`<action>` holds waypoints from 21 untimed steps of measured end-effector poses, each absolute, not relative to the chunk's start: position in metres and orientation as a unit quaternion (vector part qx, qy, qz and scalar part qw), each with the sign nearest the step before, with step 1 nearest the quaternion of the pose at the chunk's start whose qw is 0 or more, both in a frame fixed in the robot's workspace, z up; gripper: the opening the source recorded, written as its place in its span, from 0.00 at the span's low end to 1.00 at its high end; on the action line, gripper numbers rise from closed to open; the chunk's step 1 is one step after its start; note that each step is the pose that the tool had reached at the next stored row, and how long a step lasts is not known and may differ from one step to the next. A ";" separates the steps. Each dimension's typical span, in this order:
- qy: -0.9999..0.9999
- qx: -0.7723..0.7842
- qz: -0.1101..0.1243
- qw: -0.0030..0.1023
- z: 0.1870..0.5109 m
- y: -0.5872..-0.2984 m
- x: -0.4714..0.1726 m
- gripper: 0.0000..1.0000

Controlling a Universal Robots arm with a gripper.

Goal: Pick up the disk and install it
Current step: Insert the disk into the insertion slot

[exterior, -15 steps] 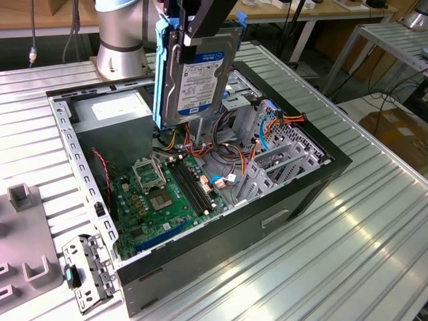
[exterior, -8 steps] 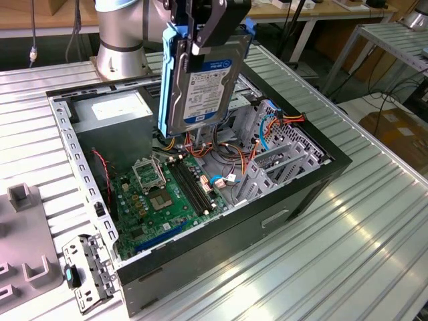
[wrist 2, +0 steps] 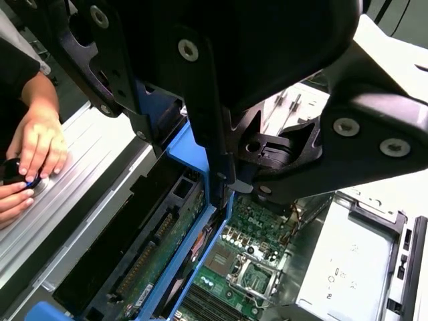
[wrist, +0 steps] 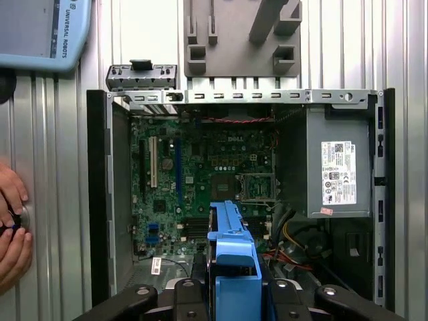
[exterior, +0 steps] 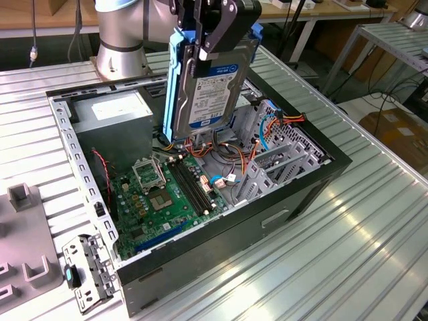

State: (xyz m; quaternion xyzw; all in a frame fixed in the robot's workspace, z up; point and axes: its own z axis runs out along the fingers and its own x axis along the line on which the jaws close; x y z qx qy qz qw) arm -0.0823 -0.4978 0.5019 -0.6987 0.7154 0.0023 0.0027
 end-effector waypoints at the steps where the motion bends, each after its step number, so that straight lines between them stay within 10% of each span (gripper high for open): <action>1: 0.715 -0.699 0.002 0.003 0.502 -0.498 -0.081 0.37; 21: 0.715 -0.699 0.003 0.002 0.501 -0.529 -0.051 0.37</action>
